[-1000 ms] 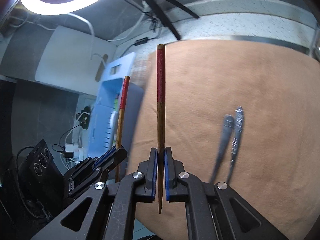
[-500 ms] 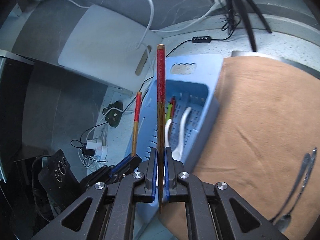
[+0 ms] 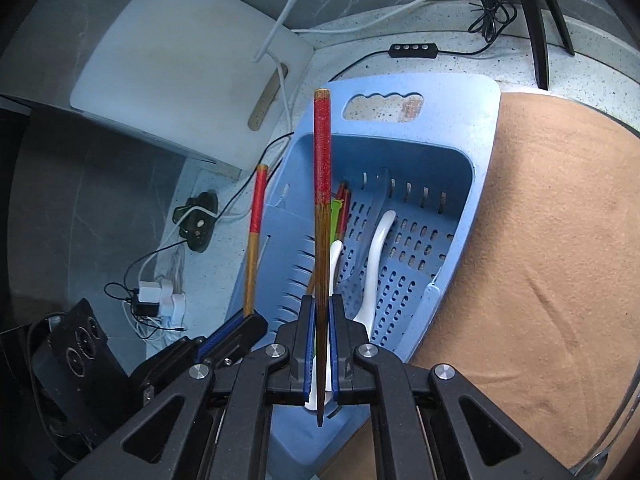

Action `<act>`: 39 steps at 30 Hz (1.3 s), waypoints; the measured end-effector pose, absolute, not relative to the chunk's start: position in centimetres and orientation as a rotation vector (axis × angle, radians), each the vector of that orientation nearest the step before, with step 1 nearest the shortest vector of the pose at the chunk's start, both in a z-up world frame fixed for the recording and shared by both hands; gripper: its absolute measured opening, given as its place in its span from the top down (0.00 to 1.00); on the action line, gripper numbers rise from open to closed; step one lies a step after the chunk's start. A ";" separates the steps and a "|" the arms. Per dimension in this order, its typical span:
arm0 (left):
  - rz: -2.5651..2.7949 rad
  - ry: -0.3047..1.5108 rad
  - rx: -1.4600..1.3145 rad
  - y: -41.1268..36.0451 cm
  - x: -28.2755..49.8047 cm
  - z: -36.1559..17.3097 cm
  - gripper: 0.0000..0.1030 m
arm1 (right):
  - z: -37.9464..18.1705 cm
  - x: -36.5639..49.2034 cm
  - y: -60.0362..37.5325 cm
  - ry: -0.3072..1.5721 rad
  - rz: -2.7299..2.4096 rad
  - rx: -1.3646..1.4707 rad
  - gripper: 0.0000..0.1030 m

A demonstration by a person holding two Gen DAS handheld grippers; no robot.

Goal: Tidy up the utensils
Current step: 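Carry both chopsticks into the blue basket and open both tools, then move both tools back over the steel fork and spoon on the mat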

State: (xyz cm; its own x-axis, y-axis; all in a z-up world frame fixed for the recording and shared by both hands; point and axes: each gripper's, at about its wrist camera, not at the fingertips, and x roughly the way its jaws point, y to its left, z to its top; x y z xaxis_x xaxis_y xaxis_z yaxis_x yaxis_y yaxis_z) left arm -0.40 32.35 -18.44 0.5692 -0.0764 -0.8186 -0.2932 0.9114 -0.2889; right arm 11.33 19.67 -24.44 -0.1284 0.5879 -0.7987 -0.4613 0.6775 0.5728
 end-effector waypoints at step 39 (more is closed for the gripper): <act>0.153 0.889 -0.237 21.4 -1.7 -12.6 0.75 | -19.2 11.5 6.5 1.249 0.922 0.055 0.62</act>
State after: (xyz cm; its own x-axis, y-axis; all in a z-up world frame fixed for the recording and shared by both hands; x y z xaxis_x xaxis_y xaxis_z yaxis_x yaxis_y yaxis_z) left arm -1.72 21.40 -12.59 0.6215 0.0337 -0.7827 -0.2299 0.9629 -0.1412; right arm 11.51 6.54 -19.21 0.0185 0.6212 -0.7834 -0.5650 0.6529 0.5044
